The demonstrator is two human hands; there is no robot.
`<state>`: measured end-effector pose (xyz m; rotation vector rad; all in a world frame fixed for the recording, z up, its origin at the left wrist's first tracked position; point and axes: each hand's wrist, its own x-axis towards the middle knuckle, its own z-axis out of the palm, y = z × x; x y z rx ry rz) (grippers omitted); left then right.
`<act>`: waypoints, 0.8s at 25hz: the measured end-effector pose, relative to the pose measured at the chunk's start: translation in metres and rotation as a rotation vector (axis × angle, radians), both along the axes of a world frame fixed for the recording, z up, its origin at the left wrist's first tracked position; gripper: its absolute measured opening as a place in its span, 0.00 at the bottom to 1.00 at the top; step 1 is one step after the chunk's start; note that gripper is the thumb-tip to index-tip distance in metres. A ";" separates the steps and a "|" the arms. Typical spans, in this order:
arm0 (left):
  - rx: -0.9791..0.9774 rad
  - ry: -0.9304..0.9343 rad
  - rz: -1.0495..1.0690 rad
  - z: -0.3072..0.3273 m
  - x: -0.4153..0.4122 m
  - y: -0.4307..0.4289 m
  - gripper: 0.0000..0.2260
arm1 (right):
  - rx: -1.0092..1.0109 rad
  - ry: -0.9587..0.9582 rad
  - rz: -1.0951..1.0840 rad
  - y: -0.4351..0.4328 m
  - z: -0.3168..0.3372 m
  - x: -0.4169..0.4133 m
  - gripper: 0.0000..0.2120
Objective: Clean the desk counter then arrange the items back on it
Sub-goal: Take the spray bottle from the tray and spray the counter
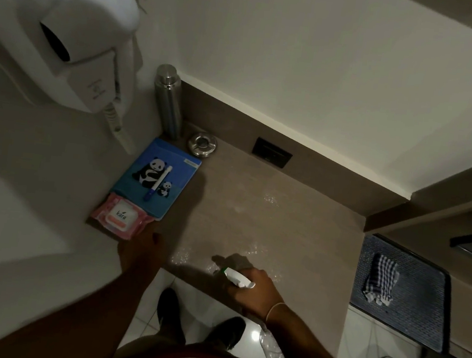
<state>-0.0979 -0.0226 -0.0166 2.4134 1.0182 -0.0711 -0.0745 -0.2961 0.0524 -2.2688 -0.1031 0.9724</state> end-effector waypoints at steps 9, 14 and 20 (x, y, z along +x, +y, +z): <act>-0.021 0.002 -0.075 -0.006 0.011 -0.017 0.08 | -0.028 -0.063 -0.093 -0.051 -0.007 -0.010 0.10; -0.024 -0.068 -0.196 -0.005 0.021 -0.030 0.10 | -0.161 0.022 -0.392 -0.110 -0.014 -0.027 0.10; -0.115 -0.084 -0.224 -0.001 0.032 -0.048 0.13 | -0.082 0.027 -0.657 -0.158 -0.012 -0.054 0.09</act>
